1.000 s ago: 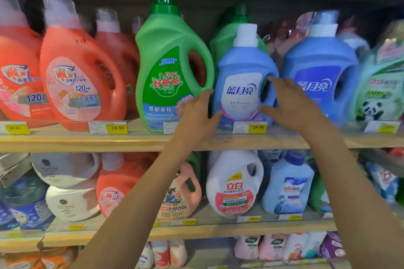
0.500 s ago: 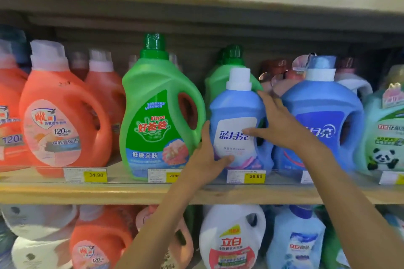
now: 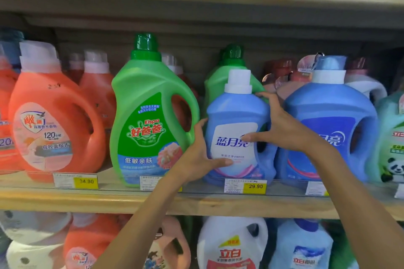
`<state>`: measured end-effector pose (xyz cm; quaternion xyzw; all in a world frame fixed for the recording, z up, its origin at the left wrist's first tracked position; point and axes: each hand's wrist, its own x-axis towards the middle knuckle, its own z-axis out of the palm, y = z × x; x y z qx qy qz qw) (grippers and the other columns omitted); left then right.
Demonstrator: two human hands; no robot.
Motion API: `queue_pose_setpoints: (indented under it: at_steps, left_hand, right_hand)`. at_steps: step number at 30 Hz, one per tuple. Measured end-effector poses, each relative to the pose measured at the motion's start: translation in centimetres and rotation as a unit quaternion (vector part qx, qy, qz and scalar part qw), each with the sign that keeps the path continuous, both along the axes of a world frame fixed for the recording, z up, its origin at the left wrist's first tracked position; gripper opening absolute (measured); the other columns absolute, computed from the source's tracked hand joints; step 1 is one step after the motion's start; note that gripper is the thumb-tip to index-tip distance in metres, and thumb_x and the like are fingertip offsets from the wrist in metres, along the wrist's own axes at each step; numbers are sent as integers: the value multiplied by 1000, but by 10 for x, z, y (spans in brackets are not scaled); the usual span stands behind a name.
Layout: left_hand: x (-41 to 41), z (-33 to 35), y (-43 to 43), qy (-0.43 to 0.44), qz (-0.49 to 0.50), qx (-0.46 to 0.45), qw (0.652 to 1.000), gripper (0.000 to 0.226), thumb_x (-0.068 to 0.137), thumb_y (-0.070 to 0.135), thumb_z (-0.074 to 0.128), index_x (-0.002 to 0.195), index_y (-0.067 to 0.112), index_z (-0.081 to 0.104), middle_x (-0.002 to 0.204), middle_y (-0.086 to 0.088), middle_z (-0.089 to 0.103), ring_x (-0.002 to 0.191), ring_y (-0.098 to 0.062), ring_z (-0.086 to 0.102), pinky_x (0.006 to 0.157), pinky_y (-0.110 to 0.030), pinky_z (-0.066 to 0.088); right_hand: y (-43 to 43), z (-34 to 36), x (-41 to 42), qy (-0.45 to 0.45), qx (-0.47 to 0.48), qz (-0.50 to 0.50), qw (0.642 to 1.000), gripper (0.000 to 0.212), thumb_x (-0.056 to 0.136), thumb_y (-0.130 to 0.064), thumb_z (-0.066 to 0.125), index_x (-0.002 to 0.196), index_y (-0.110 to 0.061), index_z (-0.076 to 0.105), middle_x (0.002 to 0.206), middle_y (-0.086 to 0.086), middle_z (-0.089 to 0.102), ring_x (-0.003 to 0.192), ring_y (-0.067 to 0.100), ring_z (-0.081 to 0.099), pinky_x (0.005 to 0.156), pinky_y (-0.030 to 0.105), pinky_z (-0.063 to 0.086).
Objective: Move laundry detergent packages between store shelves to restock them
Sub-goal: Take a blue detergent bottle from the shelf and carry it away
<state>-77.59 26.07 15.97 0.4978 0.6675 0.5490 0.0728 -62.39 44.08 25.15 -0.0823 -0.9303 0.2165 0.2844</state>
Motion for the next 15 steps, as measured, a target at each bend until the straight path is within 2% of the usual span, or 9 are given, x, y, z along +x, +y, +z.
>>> queue_pose_setpoints:
  at_steps: [1, 3, 7, 10, 12, 15]
  left_hand:
    - [0, 0, -1, 5, 5, -2, 1000, 117, 71, 16, 91, 151, 26, 6, 134, 15, 52, 116, 14, 55, 108, -27, 46]
    - [1, 0, -2, 15, 14, -1, 1000, 119, 70, 21, 92, 152, 26, 6, 133, 19, 52, 119, 8, 57, 109, -30, 46]
    - [6, -1, -5, 25, 32, 11, 999, 118, 68, 25, 93, 151, 26, 9, 140, 3, 57, 124, -3, 59, 110, -39, 47]
    - [13, -2, -9, 55, 44, 27, 997, 116, 69, 31, 92, 151, 28, 11, 137, 9, 57, 125, -1, 58, 109, -40, 48]
    - [18, -4, -11, 69, 63, 43, 995, 115, 65, 40, 92, 148, 40, 13, 137, 13, 56, 126, -3, 58, 107, -42, 49]
    - [27, -3, -13, 70, 103, 95, 988, 110, 59, 43, 93, 138, 59, 18, 135, 9, 57, 122, -11, 63, 103, -47, 52]
  right_hand:
    - [1, 0, 0, 1, 1, 5, 1000, 107, 65, -38, 91, 144, -30, 19, 147, -5, 31, 132, 17, 41, 98, 26, 38]
    - [2, -1, 0, 9, -1, 17, 1000, 106, 64, -42, 91, 142, -34, 20, 145, -5, 35, 128, 18, 46, 95, 27, 40]
    - [2, -7, 4, 62, -17, 38, 997, 100, 62, -40, 92, 140, -39, 29, 140, -13, 40, 125, 10, 45, 92, 22, 38]
    - [3, -14, 9, 125, -36, 68, 989, 97, 59, -35, 94, 139, -37, 39, 139, -19, 43, 127, 3, 44, 98, 14, 39]
    - [2, -20, 13, 158, -42, 82, 983, 98, 58, -30, 95, 139, -36, 41, 140, -20, 45, 129, 0, 44, 98, 6, 36]
    - [-3, -18, 20, 197, -15, 95, 976, 100, 56, -30, 96, 140, -36, 43, 141, -14, 47, 131, 1, 43, 101, 6, 35]
